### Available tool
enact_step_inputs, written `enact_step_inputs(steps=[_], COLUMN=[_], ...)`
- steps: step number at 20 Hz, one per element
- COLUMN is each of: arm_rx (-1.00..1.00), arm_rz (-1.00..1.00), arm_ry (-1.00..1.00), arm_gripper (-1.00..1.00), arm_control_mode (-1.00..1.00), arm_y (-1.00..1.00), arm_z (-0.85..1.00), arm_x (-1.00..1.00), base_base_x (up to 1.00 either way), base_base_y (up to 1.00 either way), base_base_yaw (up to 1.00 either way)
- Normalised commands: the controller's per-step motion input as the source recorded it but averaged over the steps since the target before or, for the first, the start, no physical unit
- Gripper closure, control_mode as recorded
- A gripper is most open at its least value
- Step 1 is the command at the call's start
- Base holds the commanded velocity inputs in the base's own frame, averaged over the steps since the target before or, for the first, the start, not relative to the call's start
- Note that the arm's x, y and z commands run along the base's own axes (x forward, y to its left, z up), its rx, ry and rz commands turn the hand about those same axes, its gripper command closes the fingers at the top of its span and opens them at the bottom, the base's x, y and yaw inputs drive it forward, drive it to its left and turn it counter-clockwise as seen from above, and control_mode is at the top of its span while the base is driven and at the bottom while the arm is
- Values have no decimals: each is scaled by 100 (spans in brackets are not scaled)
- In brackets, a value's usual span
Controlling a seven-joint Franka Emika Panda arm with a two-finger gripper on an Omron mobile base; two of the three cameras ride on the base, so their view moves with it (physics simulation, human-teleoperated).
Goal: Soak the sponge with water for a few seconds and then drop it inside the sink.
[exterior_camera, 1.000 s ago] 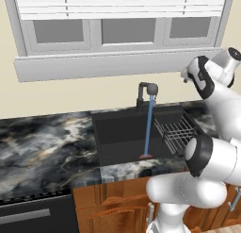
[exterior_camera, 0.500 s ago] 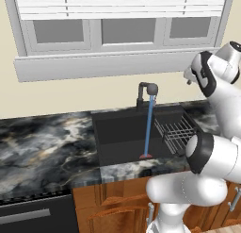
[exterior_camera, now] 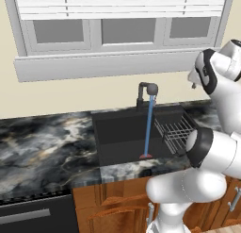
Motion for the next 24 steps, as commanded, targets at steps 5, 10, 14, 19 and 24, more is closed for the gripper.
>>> enact_step_inputs(steps=[5, 10, 14, 19, 24], arm_rx=[-1, -3, -4, -4, -7], arm_rz=[0, 0, 0, 0, 3], arm_ry=[14, 8, 0, 1, 0], arm_gripper=[-100, -100, -100, -100, -100], arm_control_mode=[-100, -100, -100, -100, -100], arm_y=[-24, -24, -25, -13, -23], arm_z=[-31, -51, -58, -17, -2], arm_x=[-10, -7, -5, 0, 0], base_base_x=[0, 0, 0, 0, 0], base_base_y=[0, 0, 0, 0, 0], base_base_yaw=[0, 0, 0, 0, 0])
